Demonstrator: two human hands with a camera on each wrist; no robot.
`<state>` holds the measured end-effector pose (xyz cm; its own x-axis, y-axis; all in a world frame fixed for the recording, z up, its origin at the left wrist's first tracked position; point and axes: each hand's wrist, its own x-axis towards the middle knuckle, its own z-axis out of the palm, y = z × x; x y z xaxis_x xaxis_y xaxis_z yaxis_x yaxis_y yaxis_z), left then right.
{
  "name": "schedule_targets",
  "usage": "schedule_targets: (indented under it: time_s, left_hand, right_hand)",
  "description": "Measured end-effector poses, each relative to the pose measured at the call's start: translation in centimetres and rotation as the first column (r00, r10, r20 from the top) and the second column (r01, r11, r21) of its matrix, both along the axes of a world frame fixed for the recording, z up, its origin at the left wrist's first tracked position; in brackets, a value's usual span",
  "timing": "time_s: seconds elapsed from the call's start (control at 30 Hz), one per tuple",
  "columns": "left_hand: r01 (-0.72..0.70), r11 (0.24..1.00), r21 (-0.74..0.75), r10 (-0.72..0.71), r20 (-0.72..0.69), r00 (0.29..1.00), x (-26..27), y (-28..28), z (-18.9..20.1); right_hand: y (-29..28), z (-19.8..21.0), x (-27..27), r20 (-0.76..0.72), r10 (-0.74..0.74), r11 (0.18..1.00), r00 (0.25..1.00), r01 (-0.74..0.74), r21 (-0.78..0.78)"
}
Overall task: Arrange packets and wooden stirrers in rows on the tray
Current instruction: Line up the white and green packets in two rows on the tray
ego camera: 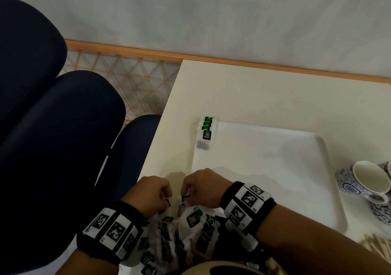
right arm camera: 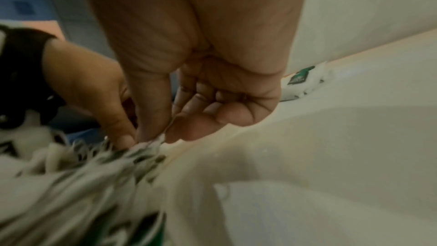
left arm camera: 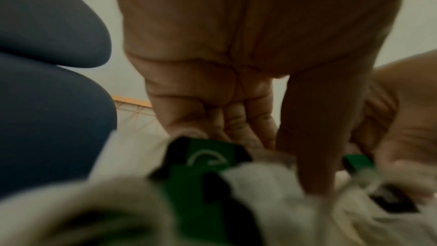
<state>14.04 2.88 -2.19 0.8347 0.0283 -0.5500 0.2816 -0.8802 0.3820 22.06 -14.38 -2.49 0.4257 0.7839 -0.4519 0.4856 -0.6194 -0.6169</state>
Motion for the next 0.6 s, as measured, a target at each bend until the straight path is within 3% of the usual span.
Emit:
schedule_targets:
  time_s: [0.17,0.37,0.5,0.6]
  left_hand:
    - [-0.08,0.954,-0.287,0.1,0.055,0.993,0.0,-0.8,0.6]
    - [-0.108,0.901,-0.42,0.163,0.097,0.982,0.7,-0.9,1.1]
    - [-0.168,0.862,-0.479,0.245,0.102,0.964,1.2,-0.6,1.2]
    - [-0.206,0.836,-0.509,0.288,0.086,0.954,1.6,-0.5,1.1]
  right_hand:
    - [-2.1,0.9,0.8,-0.162,-0.124,0.987,0.979,0.139,0.083]
    - [-4.1,1.3,1.5,-0.362,-0.249,0.908,0.898,0.347,0.236]
    - [-4.7,1.0,2.4,-0.345,-0.382,0.855,0.857,0.47,0.222]
    - [-4.7,0.5,3.6,-0.243,-0.528,0.797,0.814,0.574,0.19]
